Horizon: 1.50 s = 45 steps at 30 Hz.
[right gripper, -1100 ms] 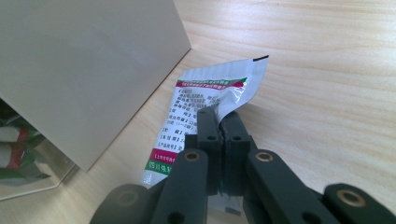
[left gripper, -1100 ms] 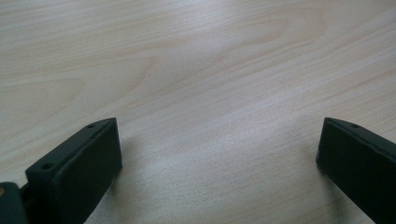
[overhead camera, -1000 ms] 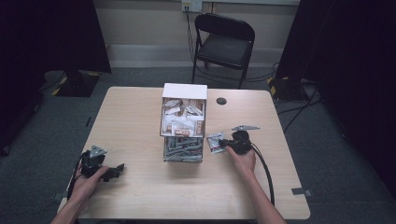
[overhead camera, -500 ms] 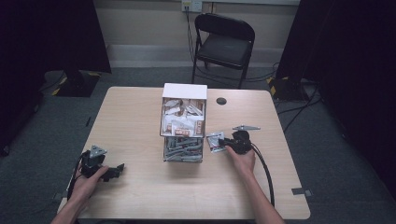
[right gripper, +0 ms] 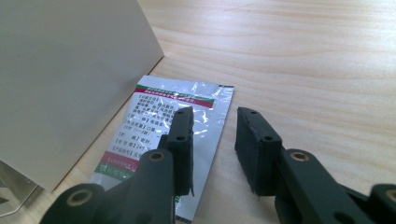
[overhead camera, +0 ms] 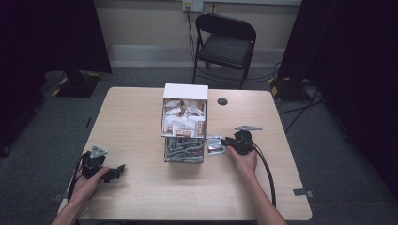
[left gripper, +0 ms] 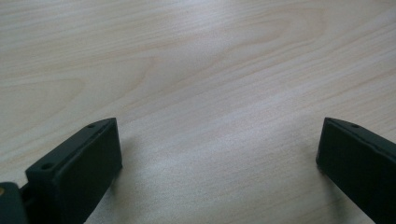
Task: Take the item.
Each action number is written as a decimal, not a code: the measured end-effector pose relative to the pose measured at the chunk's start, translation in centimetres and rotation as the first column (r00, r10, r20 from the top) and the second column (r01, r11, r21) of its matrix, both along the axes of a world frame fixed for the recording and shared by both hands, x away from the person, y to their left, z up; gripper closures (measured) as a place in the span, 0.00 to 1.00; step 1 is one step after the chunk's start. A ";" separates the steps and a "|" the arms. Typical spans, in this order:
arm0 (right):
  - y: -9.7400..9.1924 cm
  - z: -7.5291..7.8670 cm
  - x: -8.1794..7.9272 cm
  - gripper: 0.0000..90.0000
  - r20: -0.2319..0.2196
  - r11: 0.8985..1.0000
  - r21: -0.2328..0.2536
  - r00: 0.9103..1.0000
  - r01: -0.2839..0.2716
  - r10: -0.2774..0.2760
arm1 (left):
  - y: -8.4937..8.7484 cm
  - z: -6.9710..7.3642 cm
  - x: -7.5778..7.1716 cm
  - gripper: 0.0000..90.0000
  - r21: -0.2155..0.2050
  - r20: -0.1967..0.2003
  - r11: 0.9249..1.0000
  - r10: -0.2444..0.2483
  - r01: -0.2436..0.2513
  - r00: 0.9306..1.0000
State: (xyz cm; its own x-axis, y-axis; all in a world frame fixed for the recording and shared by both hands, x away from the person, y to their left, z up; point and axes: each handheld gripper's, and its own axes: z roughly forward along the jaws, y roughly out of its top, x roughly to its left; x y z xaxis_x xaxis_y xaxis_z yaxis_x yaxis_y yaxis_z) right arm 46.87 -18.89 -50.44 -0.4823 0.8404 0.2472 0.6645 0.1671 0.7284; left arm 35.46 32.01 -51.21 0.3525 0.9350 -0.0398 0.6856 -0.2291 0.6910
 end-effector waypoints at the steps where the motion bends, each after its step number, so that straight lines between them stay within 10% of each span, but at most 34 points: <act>1: 0.0 0.0 0.0 0.71 0.001 1.000 -0.001 1.000 0.002 -0.002 | 0.0 0.0 0.0 0.00 0.000 0.000 1.000 0.000 0.000 1.000; 22: -1.8 2.6 -1.2 0.22 0.021 0.999 0.020 0.999 0.030 -0.030 | 0.0 0.0 0.0 0.00 0.000 0.000 1.000 0.000 0.000 1.000; 35: -4.0 5.0 -3.3 0.16 0.065 0.998 0.026 0.996 0.063 -0.065 | 0.0 0.0 0.0 0.00 0.000 0.000 1.000 0.000 0.000 1.000; 45: -4.6 6.2 -6.1 0.16 0.106 0.988 -0.065 0.985 0.140 -0.132 | 0.0 0.0 0.0 0.00 0.000 0.000 1.000 0.000 0.000 1.000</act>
